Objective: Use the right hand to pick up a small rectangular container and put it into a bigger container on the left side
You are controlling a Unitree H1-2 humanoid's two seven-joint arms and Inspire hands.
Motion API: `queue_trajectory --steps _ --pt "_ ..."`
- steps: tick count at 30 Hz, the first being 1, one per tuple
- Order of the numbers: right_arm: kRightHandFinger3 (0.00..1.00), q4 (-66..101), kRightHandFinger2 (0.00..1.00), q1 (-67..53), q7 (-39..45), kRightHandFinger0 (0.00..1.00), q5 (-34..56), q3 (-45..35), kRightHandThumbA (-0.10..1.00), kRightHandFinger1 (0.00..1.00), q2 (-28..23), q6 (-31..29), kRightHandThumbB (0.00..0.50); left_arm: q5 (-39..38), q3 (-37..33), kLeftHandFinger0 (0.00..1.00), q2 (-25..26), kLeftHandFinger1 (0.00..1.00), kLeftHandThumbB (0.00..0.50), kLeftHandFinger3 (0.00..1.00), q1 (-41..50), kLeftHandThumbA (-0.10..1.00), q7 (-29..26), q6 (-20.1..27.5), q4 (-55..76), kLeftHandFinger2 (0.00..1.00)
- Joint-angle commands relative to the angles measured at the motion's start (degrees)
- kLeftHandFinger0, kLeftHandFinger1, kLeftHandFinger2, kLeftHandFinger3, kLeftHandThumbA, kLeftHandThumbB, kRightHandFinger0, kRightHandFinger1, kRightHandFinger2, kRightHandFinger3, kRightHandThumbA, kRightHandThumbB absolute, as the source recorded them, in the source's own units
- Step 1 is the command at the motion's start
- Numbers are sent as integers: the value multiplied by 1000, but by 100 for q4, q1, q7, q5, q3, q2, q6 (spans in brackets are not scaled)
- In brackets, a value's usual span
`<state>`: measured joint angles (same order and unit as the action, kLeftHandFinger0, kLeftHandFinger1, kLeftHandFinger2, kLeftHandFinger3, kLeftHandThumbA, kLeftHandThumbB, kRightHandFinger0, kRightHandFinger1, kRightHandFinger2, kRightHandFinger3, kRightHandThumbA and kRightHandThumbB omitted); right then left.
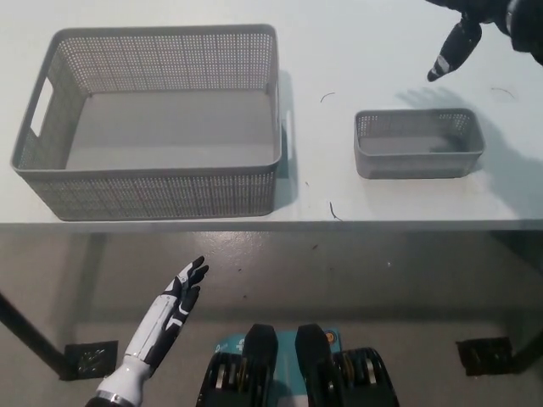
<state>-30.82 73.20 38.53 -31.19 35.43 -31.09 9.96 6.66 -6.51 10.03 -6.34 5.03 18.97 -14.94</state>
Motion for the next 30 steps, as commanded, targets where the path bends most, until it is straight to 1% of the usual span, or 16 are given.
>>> queue_trajectory --steps 1,3,5,11,13,14,19,21,22,26,30 --pt "1000 -429 1000 567 336 1000 -482 249 1000 1000 108 -166 411 35 -8 1000 131 1000 279 1000 -114 1000 100 276 104 1000" --pt "1000 -548 1000 631 342 1000 -610 368 1000 1000 170 -165 436 14 -8 1000 129 1000 278 1000 -107 1000 112 256 120 1000" --pt "1000 -926 1000 776 276 1000 -836 597 1000 1000 337 -254 460 12 -3 1000 121 1000 276 1000 -85 1000 112 223 153 1000" --pt "1000 -1762 1000 940 69 1000 -875 676 1000 1000 690 -312 475 37 -4 1000 125 1000 279 1000 -108 1000 117 282 89 1000" --pt "1000 -2062 1000 1000 2 1000 -894 673 1000 1000 829 -331 493 49 -3 1000 118 1000 281 1000 -98 1000 104 286 89 1000" --pt "1000 -2264 1000 1047 37 1000 -851 636 1000 1000 929 -252 495 28 -2 1000 110 1000 275 1000 -97 1000 110 299 92 1000" --pt "1000 -2890 1000 1139 -64 1000 -908 622 1000 1000 1248 -110 462 24 -12 1000 78 1000 276 1000 -44 1000 104 307 64 1000" --pt "1000 -3263 1000 1184 -197 1000 -861 565 1000 1000 1416 -83 469 32 -14 1000 71 1000 272 1000 -24 1000 98 289 88 1000" --pt "1000 -3434 1000 1196 -343 1000 -882 569 1000 1000 1483 -92 484 26 -12 1000 70 1000 271 1000 -20 1000 101 282 88 1000" --pt "1000 -3946 1000 1241 -625 1000 -904 587 1000 1000 1658 -190 479 -3 -8 1000 68 1000 272 1000 -20 1000 111 298 43 1000" --pt "1000 -4307 1000 1265 -820 1000 -962 648 1000 1000 1767 -194 491 52 -23 1000 78 1000 262 1000 -15 1000 102 296 71 1000"
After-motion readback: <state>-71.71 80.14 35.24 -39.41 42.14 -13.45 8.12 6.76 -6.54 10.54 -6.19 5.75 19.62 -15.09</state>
